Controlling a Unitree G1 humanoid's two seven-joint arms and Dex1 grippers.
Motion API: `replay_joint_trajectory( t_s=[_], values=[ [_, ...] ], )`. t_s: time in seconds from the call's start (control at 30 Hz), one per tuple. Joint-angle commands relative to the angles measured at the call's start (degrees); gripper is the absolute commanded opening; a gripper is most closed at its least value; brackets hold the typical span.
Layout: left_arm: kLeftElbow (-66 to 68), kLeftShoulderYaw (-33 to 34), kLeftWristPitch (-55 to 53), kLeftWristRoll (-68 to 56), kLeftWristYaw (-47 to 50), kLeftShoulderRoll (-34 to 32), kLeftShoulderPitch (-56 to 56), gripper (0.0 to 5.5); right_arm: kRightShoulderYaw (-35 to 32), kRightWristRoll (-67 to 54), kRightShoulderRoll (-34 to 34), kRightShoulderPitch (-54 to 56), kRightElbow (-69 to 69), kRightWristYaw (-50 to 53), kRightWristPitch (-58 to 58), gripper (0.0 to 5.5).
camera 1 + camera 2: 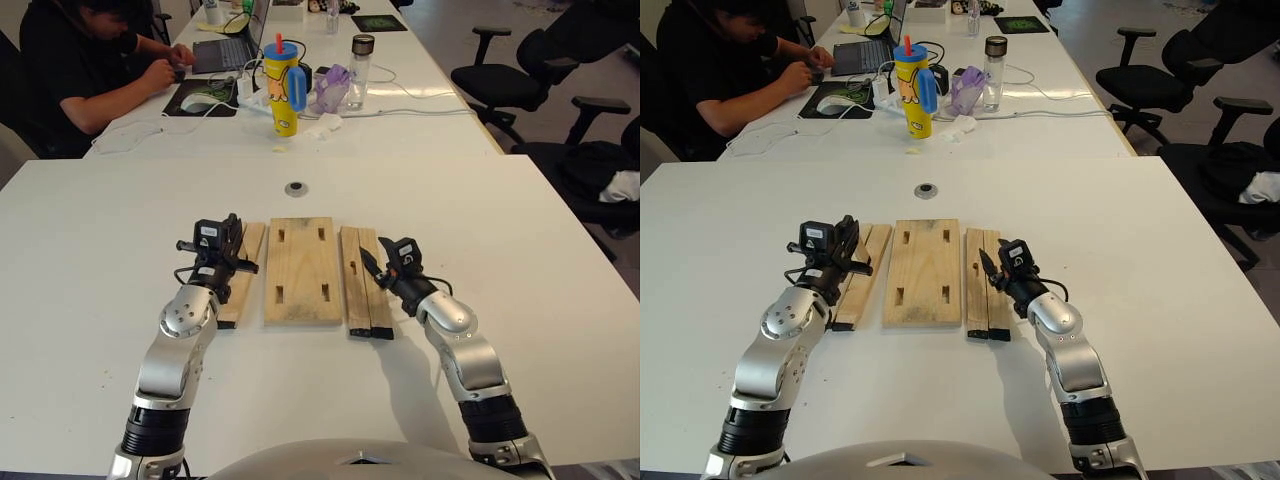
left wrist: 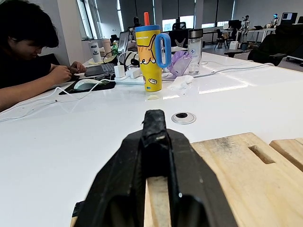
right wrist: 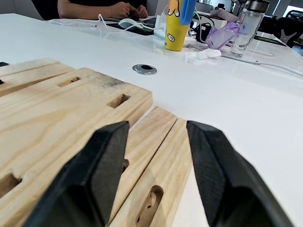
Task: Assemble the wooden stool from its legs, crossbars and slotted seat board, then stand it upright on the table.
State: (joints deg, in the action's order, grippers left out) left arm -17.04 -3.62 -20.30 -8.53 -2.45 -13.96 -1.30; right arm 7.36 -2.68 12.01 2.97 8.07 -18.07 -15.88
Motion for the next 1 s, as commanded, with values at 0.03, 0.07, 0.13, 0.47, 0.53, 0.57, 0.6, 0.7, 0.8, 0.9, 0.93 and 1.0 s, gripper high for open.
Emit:
replay_joint_trajectory(
  t_s=[0.03,0.07,0.13,0.47,0.53,0.57,0.6,0.7,0.8,0.9,0.93,1.0],
  values=[
    [7.5,0.7,-3.4,-0.3,-1.2,1.3,4.0,0.43,0.1,0.7,-0.1,2.0,-1.0,0.4,-0.3,2.25],
    [6.9,1.5,-2.0,-0.8,-1.2,1.9,4.0,0.43,0.1,0.7,-0.1,2.2,-1.3,0.4,-0.2,2.25],
    [5.6,3.0,1.1,-1.5,-1.3,3.0,3.7,0.79,0.0,0.6,-0.1,2.4,-1.7,0.3,0.1,2.25],
    [-2.7,7.6,6.0,-4.2,-3.0,3.9,-5.2,1.87,-1.5,-2.3,-2.0,2.6,-3.1,0.0,0.1,2.25],
    [-4.4,8.7,5.0,-4.2,-2.3,3.7,-8.7,1.87,-1.4,-2.3,-2.0,3.0,-3.7,0.0,0.3,2.25],
    [-4.5,9.2,4.0,-4.3,-1.9,3.5,-11.3,1.87,-1.3,-2.3,-2.0,3.3,-4.0,0.0,0.5,2.25],
    [-3.9,9.7,2.8,-4.2,-1.5,3.2,-14.3,1.87,-1.3,-2.2,-2.1,3.5,-4.2,0.0,0.6,2.25],
    [0.5,11.5,-1.2,-6.0,-1.2,2.9,-23.2,1.87,-1.1,-1.9,-2.2,4.0,-4.7,0.1,0.9,2.25],
    [4.6,11.9,-5.5,-7.8,-1.9,2.9,-28.9,1.87,-0.5,-1.3,-2.2,4.4,-5.2,0.0,1.2,2.25],
    [5.6,11.2,-7.9,-8.2,-2.0,3.3,-31.5,1.87,-0.2,-1.0,-2.1,4.8,-5.7,0.0,1.5,2.25],
    [5.6,11.2,-8.2,-8.4,-1.8,3.5,-31.7,1.87,-0.1,-0.9,-2.1,4.9,-5.8,0.1,1.6,2.25],
    [5.0,10.8,-8.3,-7.4,-1.9,2.8,-31.2,1.87,0.2,-0.7,-2.1,5.4,-6.2,-0.1,1.9,2.25]
  ],
)
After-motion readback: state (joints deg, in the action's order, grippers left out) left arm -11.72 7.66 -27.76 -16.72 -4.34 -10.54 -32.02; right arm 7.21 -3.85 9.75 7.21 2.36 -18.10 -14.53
